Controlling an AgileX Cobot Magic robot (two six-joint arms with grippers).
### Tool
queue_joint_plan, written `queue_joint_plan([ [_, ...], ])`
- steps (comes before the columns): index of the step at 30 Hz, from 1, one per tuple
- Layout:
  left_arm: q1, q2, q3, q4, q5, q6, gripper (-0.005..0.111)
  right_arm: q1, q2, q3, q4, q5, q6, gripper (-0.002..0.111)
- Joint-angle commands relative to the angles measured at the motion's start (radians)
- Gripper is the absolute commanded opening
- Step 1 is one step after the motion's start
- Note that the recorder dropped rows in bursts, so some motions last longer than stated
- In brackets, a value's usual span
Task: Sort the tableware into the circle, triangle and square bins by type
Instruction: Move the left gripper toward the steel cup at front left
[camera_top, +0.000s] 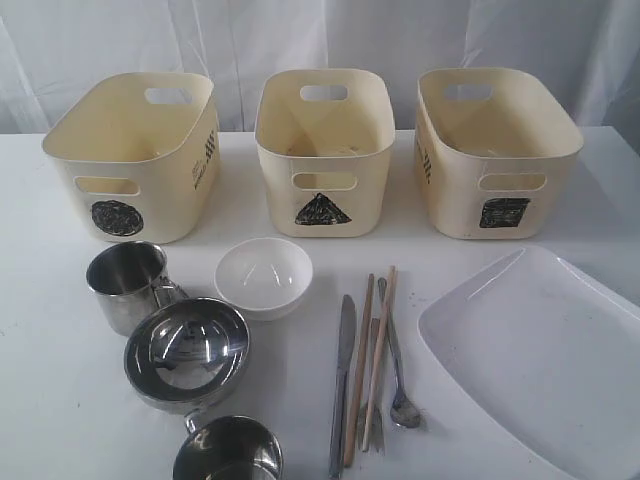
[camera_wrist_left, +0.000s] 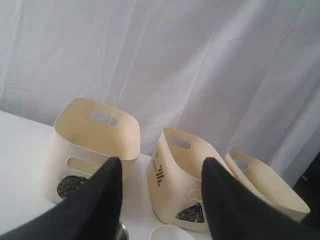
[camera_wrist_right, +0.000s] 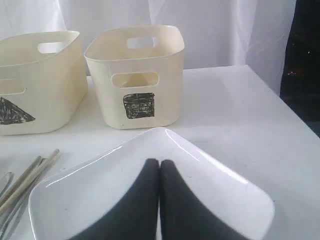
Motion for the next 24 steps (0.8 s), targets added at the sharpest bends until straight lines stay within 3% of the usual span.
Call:
queue_joint_plan([
  [1, 0.004, 0.0, -0.028, -0.02, 0.016, 0.016, 0.054, 0.007, -0.006, 0.006, -0.002, -0.006, 0.008, 0.0],
  [12, 0.002, 0.0, -0.032, -0.101, 0.098, -0.031, 0.054, 0.007, -0.006, 0.006, -0.002, -0.006, 0.008, 0.0],
  [16, 0.002, 0.012, -0.084, -0.112, 0.232, 0.093, 0.039, 0.007, -0.006, 0.006, -0.002, -0.006, 0.008, 0.0],
  [19, 0.002, 0.104, -0.146, -0.076, 0.328, 0.108, 0.024, 0.007, -0.006, 0.006, -0.002, -0.006, 0.008, 0.0],
  [24, 0.002, 0.337, -0.261, 0.041, 0.438, 0.148, 0.032, 0.007, -0.006, 0.006, -0.002, -0.006, 0.008, 0.0],
])
